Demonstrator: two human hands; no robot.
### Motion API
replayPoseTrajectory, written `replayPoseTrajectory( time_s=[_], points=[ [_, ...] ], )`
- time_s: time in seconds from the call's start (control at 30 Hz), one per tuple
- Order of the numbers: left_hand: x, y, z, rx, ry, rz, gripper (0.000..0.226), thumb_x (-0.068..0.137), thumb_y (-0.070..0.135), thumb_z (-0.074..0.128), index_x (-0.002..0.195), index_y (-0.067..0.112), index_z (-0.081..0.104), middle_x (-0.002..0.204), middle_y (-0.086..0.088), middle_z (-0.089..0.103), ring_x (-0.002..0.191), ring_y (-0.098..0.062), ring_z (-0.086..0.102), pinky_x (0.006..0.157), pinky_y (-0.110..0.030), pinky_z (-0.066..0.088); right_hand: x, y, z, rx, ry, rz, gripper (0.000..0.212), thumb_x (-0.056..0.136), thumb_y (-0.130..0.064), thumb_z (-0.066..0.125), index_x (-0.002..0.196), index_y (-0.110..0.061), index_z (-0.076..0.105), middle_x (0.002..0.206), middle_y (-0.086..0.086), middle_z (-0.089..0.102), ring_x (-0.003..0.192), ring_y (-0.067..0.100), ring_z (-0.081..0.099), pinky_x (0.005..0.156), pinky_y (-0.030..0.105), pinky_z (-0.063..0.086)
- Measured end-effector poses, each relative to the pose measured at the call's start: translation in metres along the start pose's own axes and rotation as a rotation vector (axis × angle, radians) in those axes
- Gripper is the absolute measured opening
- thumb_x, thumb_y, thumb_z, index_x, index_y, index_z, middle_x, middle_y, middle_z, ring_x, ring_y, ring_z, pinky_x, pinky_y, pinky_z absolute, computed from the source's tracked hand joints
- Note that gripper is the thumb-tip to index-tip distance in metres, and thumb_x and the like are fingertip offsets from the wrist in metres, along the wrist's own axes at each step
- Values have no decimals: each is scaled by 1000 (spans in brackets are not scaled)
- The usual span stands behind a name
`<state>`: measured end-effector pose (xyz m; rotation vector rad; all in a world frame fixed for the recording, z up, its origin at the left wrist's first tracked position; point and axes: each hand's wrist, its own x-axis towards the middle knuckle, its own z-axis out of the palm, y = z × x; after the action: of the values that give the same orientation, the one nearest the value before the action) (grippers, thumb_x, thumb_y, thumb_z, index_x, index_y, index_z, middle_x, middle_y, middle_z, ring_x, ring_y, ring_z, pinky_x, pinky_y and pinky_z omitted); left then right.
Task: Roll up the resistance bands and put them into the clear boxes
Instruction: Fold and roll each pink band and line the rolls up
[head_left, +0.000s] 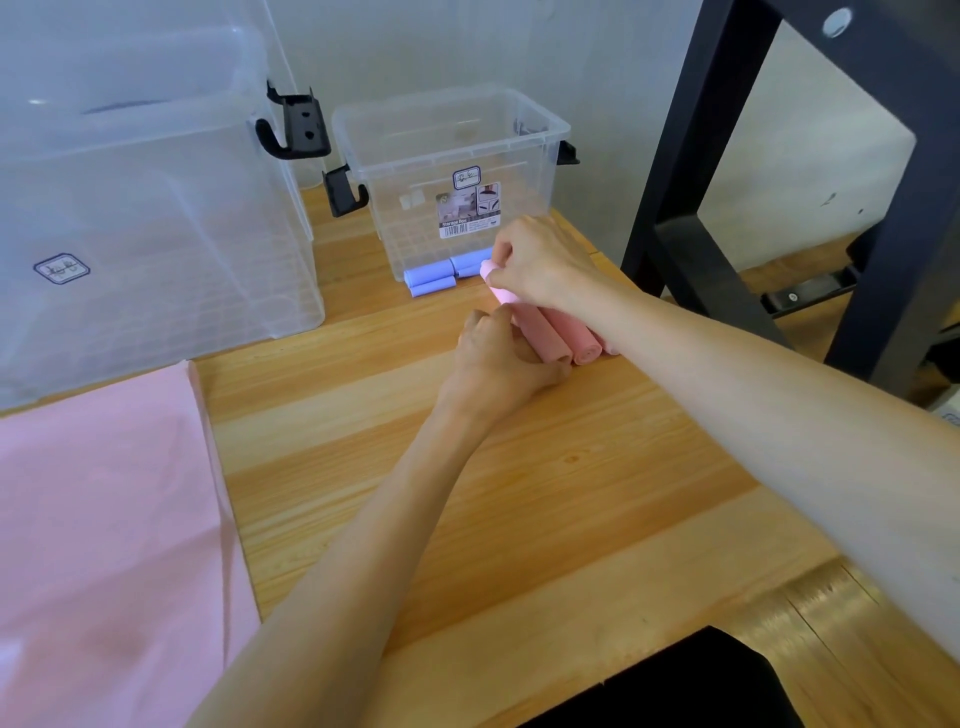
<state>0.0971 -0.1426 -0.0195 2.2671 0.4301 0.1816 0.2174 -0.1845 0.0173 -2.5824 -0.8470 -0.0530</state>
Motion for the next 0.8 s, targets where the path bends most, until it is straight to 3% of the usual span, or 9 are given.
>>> replayPoseTrajectory(
  time_s=[0.13,0.23,0.3,0.47,0.6,0.67,0.73,0.77,0.8],
  points=[
    [-8,-2,-4,-1,-13,-1,63,76,36,82,127,15,52,123,-3,50,107,-20,55,81,-30,44,-7,-3,-6,-1,0,-30,15,91,-21,66,103,-13,71,110,4,67,101,26,61,79,33,48],
    [-16,-3,-9,-12,-24,-4,77,79,34,78,144,14,41,132,-3,48,115,-22,56,92,-39,50,-14,-6,-11,8,-10,-35,12,90,-18,67,101,-15,71,107,2,68,94,24,59,72,30,42],
    [-22,-6,-14,6,-6,11,74,83,33,74,147,18,39,132,-1,50,114,-22,57,89,-35,49,-21,-8,-13,3,-20,-30,7,89,-16,66,94,-15,71,103,2,68,90,22,57,69,29,40],
    [-38,-14,-33,7,54,41,52,88,26,71,137,21,54,125,2,61,90,-10,62,72,-22,44,-41,-17,-18,17,-71,-18,10,86,-11,67,78,-18,69,101,1,69,94,23,62,72,31,44],
    [-52,-23,-46,-14,96,41,41,88,29,71,127,23,63,114,7,67,86,-2,63,64,-11,44,-59,-27,-21,30,-122,-21,15,86,-11,66,72,-16,68,94,3,72,92,23,66,95,39,46],
    [-59,-27,-54,-11,115,32,35,88,30,71,122,25,66,109,10,69,82,5,61,57,-5,42,-67,-33,-23,35,-137,-36,15,86,-10,66,72,-12,72,85,4,71,81,23,68,79,31,52],
    [-68,-32,-61,-14,133,28,31,87,30,71,118,24,68,104,11,70,81,8,60,56,-1,41,-77,-39,-25,33,-167,-45,12,88,-12,66,79,-12,74,71,1,65,57,19,58,43,19,44],
    [-73,-35,-65,-15,140,28,30,87,29,71,117,24,69,103,11,70,80,9,60,57,0,41,-83,-43,-24,30,-182,-53,12,89,-14,66,82,-12,75,67,-1,60,53,17,53,37,19,38],
    [-78,-38,-68,-15,144,25,29,87,29,71,116,23,69,102,11,70,80,9,60,57,0,40,-87,-47,-21,32,-194,-67,11,89,-17,67,84,-12,75,65,-4,57,58,16,54,41,21,40]
  ],
)
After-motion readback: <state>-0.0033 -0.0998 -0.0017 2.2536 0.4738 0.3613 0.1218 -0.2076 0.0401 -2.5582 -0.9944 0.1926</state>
